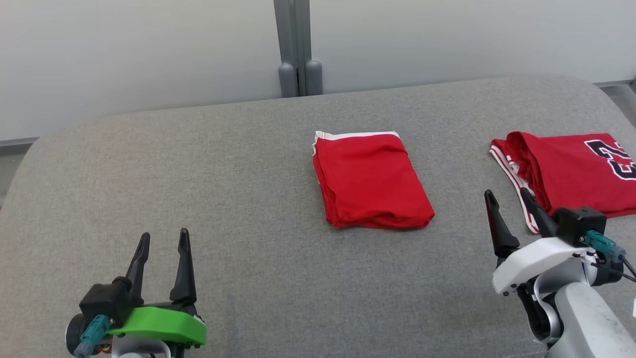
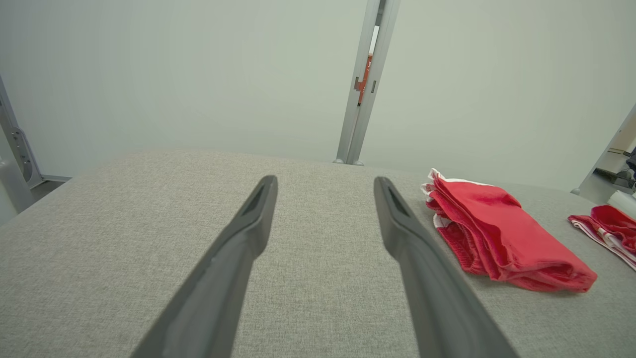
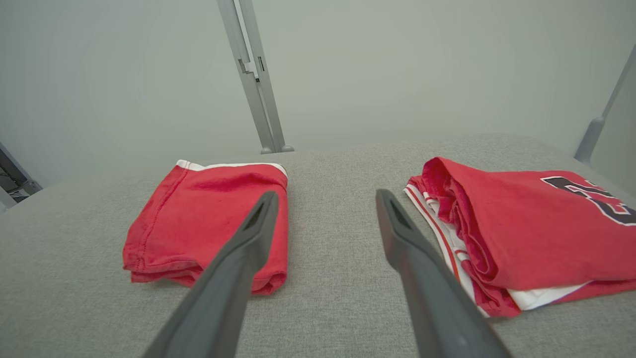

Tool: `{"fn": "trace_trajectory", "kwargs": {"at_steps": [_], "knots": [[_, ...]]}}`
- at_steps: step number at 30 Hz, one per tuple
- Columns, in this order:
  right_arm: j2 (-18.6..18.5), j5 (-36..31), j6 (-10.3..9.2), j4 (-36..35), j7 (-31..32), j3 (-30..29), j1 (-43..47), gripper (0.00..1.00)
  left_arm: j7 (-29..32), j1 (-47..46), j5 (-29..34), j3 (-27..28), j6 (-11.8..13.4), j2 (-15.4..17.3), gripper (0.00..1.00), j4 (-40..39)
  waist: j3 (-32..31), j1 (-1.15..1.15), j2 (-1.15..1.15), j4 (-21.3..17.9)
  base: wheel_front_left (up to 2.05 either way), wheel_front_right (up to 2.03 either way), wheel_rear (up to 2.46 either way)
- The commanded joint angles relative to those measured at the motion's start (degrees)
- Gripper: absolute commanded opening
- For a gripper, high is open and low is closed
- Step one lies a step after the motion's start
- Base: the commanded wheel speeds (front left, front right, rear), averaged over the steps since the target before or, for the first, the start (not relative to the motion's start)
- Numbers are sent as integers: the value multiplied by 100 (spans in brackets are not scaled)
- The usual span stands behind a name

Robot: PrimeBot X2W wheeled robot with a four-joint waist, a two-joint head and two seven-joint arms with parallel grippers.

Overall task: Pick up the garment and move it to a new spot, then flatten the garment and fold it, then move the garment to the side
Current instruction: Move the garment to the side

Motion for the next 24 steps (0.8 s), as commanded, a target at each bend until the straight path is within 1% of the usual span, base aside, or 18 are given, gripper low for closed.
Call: {"fn": "trace_trajectory", "kwargs": {"at_steps": [1,6,10,14,16,21,24], "knots": [[12,22,2,-3,26,-26,63,100,0,79,6,25,-24,19,100,-20,3,0,0,8,0,0,0],[14,-24,1,-21,119,-24,9,100,0,35,4,-7,-21,19,100,-7,25,0,0,79,0,0,0],[-19,-7,2,17,310,58,-215,100,0,33,-13,-48,-20,19,100,-17,68,0,0,173,0,0,0],[6,165,2,178,934,83,-588,100,0,-17,-18,-127,-31,18,100,-29,175,0,0,332,0,0,0],[-7,187,2,307,1375,61,-833,100,0,-90,-6,-128,-36,21,100,-37,251,0,0,447,0,0,0],[89,50,2,683,2500,-248,-1501,100,0,-244,-21,-155,-45,21,100,-90,538,0,0,799,0,0,0],[77,-185,1,815,2982,-373,-1836,100,0,-345,-74,-188,-51,17,100,-150,767,0,0,997,0,0,0]]}}
